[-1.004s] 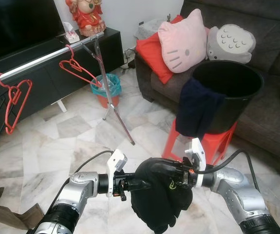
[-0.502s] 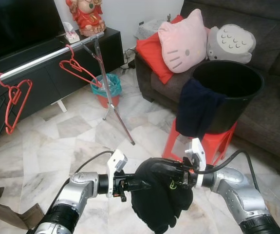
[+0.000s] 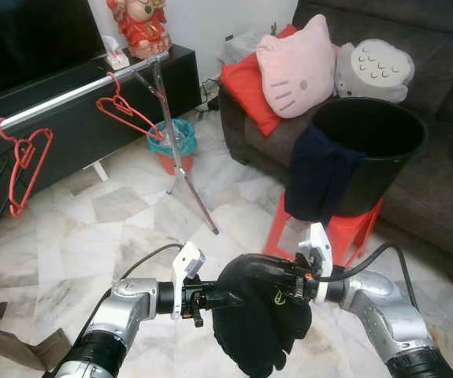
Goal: Hang hanger
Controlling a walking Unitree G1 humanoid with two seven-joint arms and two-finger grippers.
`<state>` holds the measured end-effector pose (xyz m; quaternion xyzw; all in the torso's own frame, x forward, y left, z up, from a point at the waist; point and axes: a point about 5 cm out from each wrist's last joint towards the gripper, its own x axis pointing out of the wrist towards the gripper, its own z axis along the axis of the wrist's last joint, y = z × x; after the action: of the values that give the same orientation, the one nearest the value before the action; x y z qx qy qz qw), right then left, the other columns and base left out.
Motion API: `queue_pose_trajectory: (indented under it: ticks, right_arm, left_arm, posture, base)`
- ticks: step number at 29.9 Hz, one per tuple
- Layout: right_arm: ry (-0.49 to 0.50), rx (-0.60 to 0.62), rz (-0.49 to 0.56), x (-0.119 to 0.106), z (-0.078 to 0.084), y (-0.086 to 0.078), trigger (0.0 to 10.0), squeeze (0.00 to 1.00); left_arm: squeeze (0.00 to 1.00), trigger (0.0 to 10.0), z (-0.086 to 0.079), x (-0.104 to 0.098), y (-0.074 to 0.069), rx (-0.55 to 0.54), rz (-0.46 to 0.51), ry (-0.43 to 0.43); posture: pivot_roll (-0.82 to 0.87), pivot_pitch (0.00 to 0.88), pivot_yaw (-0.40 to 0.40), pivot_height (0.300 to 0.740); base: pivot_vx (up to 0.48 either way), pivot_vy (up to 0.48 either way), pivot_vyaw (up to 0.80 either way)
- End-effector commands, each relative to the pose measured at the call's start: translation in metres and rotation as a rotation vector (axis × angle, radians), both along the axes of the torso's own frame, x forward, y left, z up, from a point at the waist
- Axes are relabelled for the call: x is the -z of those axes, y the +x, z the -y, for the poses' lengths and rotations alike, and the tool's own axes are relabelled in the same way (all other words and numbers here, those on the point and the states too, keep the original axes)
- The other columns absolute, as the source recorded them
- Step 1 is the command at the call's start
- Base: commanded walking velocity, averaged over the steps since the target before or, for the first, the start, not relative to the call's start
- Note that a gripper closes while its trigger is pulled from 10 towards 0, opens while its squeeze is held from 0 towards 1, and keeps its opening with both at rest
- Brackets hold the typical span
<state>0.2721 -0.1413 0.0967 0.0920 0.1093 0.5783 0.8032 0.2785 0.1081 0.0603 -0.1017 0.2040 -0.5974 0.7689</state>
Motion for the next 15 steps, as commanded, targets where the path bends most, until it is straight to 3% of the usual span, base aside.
queue_pose_trajectory:
  ticks: [1, 15]
  right_arm:
    - [-0.003, 0.003, 0.007, 0.0009, -0.0026, 0.0010, 10.0, 0.00]
    - [-0.012, 0.005, 0.008, 0.0019, -0.0020, 0.0014, 10.0, 0.00]
  left_arm:
    - [0.00, 0.0, 0.0003, -0.0038, -0.0016, 0.022, 0.009, -0.032]
    - [0.00, 0.0, 0.0012, -0.0053, -0.0019, 0.015, 0.009, -0.050]
  posture:
    - [-0.06, 0.033, 0.099, 0.740]
    - [-0.06, 0.033, 0.096, 0.740]
  base:
    - [0.000, 0.000, 0.00]
    - [0.000, 0.000, 0.00]
